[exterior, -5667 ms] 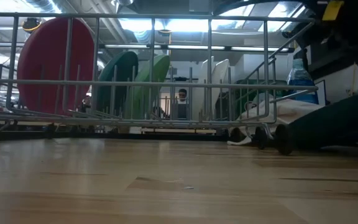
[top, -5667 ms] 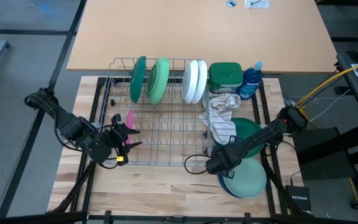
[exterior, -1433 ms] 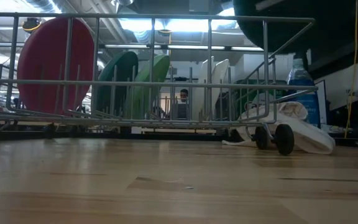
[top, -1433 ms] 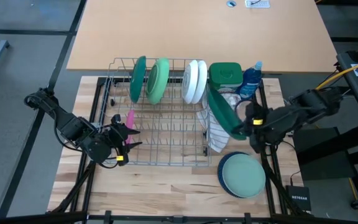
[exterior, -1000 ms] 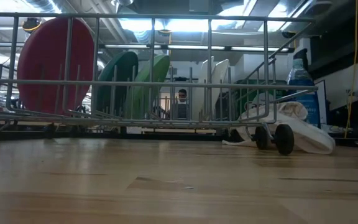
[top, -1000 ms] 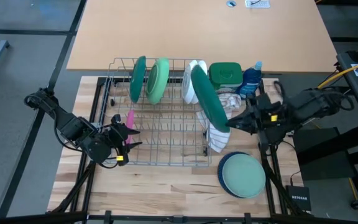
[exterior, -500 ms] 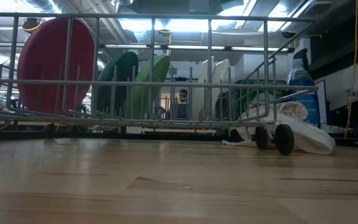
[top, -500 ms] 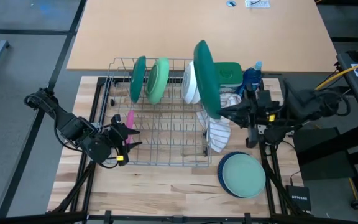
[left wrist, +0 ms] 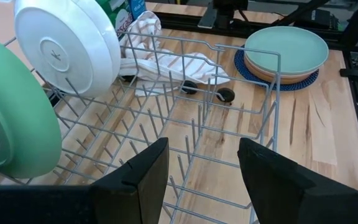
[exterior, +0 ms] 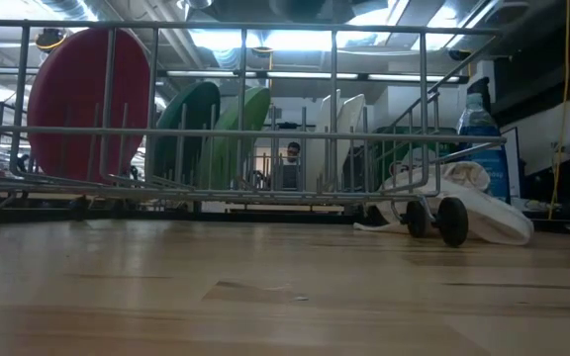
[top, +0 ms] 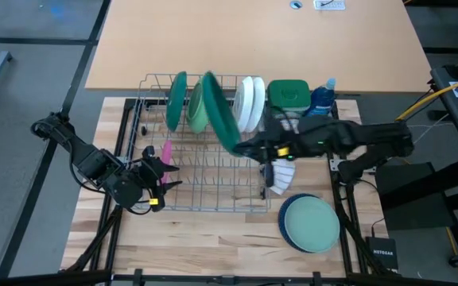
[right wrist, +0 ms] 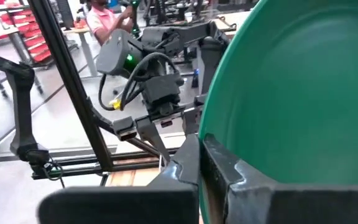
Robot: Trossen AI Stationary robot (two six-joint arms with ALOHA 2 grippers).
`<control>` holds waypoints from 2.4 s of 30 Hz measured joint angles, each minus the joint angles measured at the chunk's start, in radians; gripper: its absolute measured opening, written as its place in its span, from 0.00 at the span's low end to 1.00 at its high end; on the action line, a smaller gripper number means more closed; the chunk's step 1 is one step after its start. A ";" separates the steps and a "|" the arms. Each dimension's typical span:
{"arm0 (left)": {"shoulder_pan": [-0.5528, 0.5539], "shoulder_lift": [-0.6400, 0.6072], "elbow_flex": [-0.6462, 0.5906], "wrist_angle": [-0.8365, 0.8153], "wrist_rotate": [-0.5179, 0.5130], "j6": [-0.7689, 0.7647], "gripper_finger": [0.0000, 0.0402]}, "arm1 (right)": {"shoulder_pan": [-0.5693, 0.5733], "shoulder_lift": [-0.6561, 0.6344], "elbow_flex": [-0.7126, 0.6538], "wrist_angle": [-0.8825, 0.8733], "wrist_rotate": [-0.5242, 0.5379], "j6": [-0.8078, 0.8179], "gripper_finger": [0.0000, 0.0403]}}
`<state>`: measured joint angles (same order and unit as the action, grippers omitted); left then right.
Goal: Sort dishes
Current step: Put the green plate in the dish rack
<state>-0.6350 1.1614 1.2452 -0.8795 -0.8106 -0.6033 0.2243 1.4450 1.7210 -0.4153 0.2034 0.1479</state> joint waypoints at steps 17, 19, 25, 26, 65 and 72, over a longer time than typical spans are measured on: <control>0.000 0.000 0.000 0.000 0.000 -0.025 0.46 | -0.137 0.080 0.000 0.074 -0.091 0.001 0.01; 0.000 0.000 0.000 0.000 0.000 -0.028 0.46 | -0.147 0.079 -0.005 0.070 -0.092 0.000 0.01; 0.000 0.000 0.000 0.000 0.000 -0.047 0.46 | -0.149 0.057 -0.107 0.054 -0.092 -0.001 0.01; 0.000 0.000 0.000 0.000 0.000 -0.048 0.46 | -0.149 0.047 -0.129 0.057 -0.092 -0.001 0.01; 0.000 0.000 0.000 0.000 -0.001 -0.077 0.46 | -0.217 -0.069 -1.009 1.591 0.003 0.189 0.01; 0.000 0.000 0.000 0.000 -0.001 -0.077 0.46 | -0.272 0.027 -1.009 1.720 -0.039 0.264 0.01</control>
<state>-0.6353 1.1610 1.2449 -0.8795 -0.8112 -0.6807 -0.0480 1.4721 0.7120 1.3046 0.1646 0.4116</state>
